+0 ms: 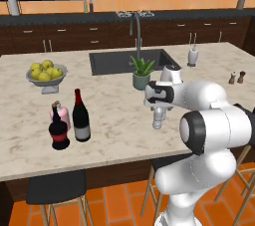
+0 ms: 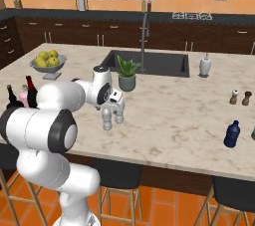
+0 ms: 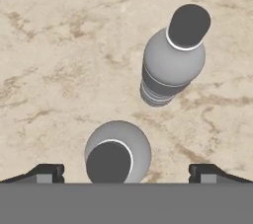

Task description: Move the plastic bottles in the middle to the plastics group, and the glass bottles in the middle to the glass group.

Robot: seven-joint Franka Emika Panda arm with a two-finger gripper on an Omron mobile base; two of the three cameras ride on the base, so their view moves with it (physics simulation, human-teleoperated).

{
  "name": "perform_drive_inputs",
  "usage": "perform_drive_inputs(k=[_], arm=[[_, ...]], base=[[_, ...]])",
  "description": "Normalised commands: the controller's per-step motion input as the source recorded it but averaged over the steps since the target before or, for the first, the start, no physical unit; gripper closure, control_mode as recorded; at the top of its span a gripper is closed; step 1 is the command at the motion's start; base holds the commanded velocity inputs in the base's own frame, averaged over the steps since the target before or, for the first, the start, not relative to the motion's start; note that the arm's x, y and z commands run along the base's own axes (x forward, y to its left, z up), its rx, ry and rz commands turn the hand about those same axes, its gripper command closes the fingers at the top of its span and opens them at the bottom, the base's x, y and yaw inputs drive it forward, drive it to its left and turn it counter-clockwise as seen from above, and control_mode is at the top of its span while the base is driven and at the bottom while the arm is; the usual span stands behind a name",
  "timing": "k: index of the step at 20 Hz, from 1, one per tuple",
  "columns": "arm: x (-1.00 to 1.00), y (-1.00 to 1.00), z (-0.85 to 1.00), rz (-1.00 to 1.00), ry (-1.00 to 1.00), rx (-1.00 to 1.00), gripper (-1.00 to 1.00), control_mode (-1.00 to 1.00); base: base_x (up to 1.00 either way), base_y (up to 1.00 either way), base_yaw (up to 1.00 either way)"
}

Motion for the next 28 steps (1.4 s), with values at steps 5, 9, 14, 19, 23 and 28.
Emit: perform_drive_inputs(k=[5, 9, 14, 19, 23, 28], arm=[[0.01, 0.00, -0.08, 0.00, -0.01, 0.00, -1.00, -1.00], [0.01, 0.00, -0.15, 0.00, -0.01, 0.00, -1.00, -1.00], [0.00, 0.00, -0.05, 0.00, -0.03, 0.00, -1.00, -1.00], [0.00, 0.00, -0.08, 0.00, -0.02, 0.00, -1.00, -1.00], [0.00, 0.00, -0.15, 0.00, -0.05, 0.00, -1.00, -1.00], [0.01, 0.00, -0.04, 0.00, -0.04, 0.00, -1.00, -1.00]], base=[[0.00, 0.00, 0.00], [0.00, 0.00, 0.00], [0.00, 0.00, 0.00], [0.00, 0.00, 0.00], [0.00, 0.00, 0.00], [0.00, 0.00, 0.00]])
